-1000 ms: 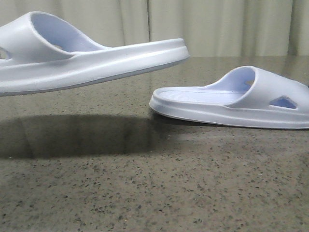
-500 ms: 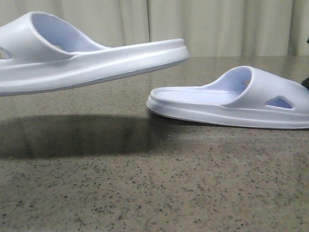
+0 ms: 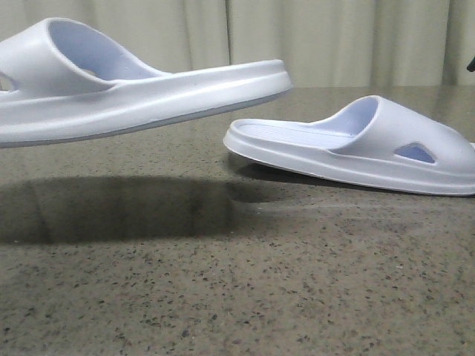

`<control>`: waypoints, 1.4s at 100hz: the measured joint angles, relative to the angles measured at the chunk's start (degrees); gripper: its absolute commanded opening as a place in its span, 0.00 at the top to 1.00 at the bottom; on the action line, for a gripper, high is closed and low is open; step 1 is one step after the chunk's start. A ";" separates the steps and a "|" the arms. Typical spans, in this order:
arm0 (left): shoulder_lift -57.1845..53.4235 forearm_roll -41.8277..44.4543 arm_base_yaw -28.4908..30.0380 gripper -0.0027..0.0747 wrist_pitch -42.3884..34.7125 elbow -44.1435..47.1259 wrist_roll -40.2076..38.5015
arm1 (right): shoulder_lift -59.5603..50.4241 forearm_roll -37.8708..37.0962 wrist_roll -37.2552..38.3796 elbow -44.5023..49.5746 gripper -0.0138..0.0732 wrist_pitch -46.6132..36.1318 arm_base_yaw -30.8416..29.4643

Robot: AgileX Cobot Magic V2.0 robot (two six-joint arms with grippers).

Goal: Insert blue slippers together front up
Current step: 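Grasp the heel of the other slipper with the right gripper and lift, then bring the right-held slipper over the left-held slipper, stacking them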

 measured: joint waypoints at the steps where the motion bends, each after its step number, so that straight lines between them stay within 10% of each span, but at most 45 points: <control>1: 0.00 0.00 0.00 0.93 0.00 0.00 0.00 | 0.00 0.00 0.00 0.00 0.95 -0.04 -0.06; 75: 0.00 0.00 0.00 0.93 0.12 0.00 0.00 | -19.89 0.72 0.00 0.49 0.95 -7.58 0.07; 140: 0.00 0.47 0.00 0.93 0.12 0.00 0.66 | -31.56 -0.01 -1.01 -8.19 0.95 25.82 0.07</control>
